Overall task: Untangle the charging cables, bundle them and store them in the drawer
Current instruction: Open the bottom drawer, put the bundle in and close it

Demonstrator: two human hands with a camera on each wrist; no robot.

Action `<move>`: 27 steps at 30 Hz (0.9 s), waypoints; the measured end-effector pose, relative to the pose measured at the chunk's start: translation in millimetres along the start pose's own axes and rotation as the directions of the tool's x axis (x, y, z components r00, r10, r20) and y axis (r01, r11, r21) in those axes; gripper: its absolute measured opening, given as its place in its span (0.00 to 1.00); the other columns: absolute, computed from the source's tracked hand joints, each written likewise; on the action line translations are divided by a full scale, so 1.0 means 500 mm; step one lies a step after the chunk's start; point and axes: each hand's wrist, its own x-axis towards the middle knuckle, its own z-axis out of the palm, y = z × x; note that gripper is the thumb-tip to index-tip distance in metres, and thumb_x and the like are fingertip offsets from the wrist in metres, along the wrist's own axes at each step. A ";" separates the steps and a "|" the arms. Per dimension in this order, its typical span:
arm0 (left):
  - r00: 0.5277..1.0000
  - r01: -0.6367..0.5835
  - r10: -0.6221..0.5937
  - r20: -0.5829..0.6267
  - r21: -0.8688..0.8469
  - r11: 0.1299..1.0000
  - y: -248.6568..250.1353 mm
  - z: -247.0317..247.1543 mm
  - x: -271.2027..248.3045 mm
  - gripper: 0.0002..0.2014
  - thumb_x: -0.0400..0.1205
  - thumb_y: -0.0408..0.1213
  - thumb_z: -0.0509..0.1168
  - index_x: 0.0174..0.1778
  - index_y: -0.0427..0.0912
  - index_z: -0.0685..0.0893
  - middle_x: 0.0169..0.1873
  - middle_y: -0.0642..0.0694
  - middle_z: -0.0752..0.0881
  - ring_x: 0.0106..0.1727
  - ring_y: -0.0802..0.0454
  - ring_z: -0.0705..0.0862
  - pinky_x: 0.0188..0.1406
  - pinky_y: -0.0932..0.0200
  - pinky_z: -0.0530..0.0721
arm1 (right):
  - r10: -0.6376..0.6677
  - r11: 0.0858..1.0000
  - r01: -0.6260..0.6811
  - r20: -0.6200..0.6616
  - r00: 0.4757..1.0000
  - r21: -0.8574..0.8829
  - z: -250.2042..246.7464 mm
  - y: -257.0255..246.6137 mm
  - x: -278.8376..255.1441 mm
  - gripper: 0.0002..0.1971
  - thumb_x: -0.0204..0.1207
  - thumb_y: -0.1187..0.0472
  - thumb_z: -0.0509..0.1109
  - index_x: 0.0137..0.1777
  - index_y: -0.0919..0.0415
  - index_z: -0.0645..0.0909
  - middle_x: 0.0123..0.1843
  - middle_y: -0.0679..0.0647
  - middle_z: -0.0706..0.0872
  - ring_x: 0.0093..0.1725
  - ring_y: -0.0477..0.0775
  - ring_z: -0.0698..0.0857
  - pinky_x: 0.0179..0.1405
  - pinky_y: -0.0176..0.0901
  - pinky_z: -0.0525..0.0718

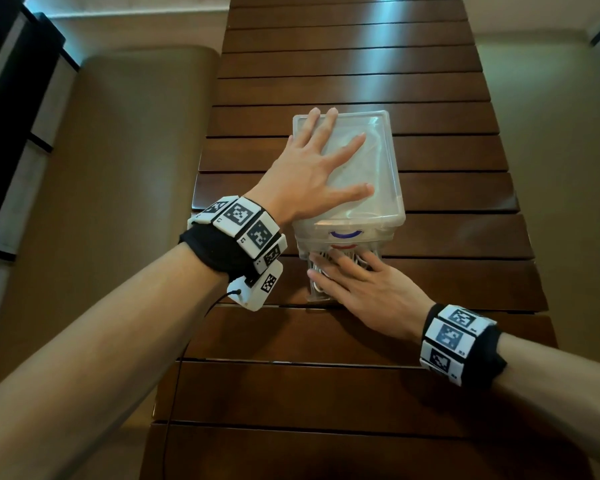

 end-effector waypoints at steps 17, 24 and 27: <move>0.886 -0.014 -0.432 -0.168 -0.941 0.337 -0.078 0.012 -0.134 0.39 0.77 0.49 0.65 0.86 0.49 0.63 0.84 0.51 0.68 0.82 0.61 0.67 0.83 0.52 0.63 | 0.658 0.390 -0.516 0.161 0.736 0.762 -0.056 0.021 -0.119 0.50 0.68 0.49 0.84 0.85 0.53 0.59 0.82 0.47 0.66 0.77 0.38 0.63 0.82 0.47 0.67; 0.955 0.287 -0.144 0.259 -0.687 0.668 -0.082 0.176 -0.256 0.62 0.65 0.43 0.85 0.88 0.56 0.49 0.84 0.62 0.58 0.83 0.66 0.60 0.84 0.59 0.58 | 0.481 0.172 -0.451 0.325 0.814 0.876 -0.008 0.051 -0.067 0.65 0.59 0.54 0.89 0.87 0.42 0.45 0.77 0.32 0.64 0.74 0.32 0.66 0.79 0.41 0.64; 0.983 0.182 -0.138 0.118 -0.657 0.731 -0.040 0.204 -0.239 0.62 0.61 0.45 0.87 0.86 0.57 0.53 0.80 0.67 0.62 0.79 0.70 0.62 0.80 0.65 0.60 | 0.498 0.028 -0.360 0.299 0.814 0.933 0.005 0.051 -0.064 0.56 0.62 0.58 0.88 0.83 0.40 0.55 0.69 0.29 0.73 0.66 0.26 0.75 0.68 0.31 0.74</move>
